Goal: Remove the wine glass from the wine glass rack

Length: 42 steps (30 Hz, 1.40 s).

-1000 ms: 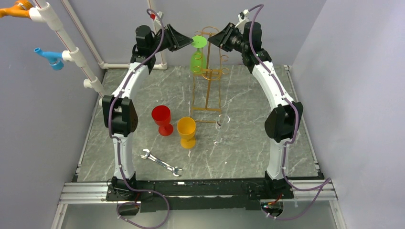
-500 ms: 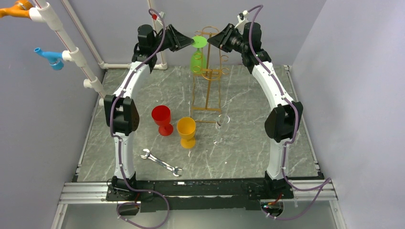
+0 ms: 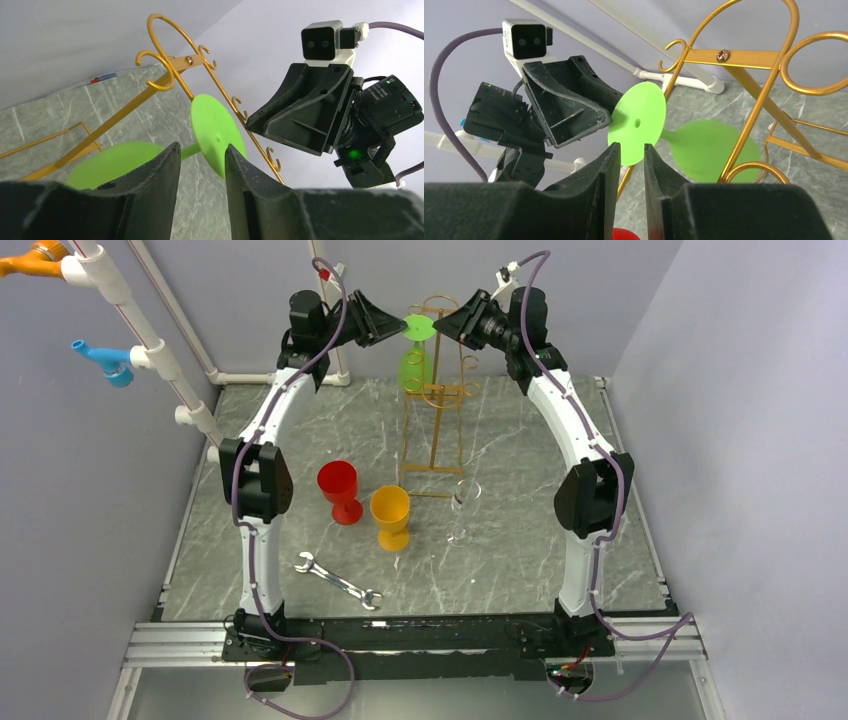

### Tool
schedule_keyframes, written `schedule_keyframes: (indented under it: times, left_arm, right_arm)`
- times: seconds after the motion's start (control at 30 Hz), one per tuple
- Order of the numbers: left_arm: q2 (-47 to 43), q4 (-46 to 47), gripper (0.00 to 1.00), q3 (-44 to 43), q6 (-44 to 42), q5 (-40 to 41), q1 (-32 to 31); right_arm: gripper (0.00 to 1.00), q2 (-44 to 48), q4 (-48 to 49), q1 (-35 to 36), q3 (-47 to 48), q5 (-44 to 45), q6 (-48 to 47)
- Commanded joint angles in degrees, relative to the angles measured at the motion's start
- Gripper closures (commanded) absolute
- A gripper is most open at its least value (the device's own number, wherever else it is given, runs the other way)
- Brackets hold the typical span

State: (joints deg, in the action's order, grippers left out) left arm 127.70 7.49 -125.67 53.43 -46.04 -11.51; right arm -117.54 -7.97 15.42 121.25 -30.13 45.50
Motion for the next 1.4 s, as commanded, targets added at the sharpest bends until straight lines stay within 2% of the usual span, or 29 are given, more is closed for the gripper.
schedule_keyframes:
  times: [0.0,0.47,0.93,1.13,1.37]
  left_arm:
    - [0.18,2.07,0.58,-3.00,0.52,-0.01,-0.62]
    - [0.60,2.77,0.61,-3.83,1.28,0.61,-1.14]
    - [-0.32,2.97,0.82,-2.92,2.29,0.89,-1.23]
    - [-1.47,0.96,0.85,-2.58,2.14,1.68,-1.16]
    - [-1.92,1.82,0.95,-1.56,7.67,1.49,-0.37]
  right_arm:
    - [0.74,2.09,2.92,0.05,-0.07,-0.73,0.63]
    - [0.74,2.58,3.16,-0.08,-0.95,-0.98,0.40]
    - [0.74,3.23,3.70,-0.16,-2.08,-1.35,0.57]
    - [0.74,3.53,3.86,-0.17,-2.30,-1.42,0.66]
    - [0.74,4.02,4.36,-0.13,-2.94,-1.59,0.98]
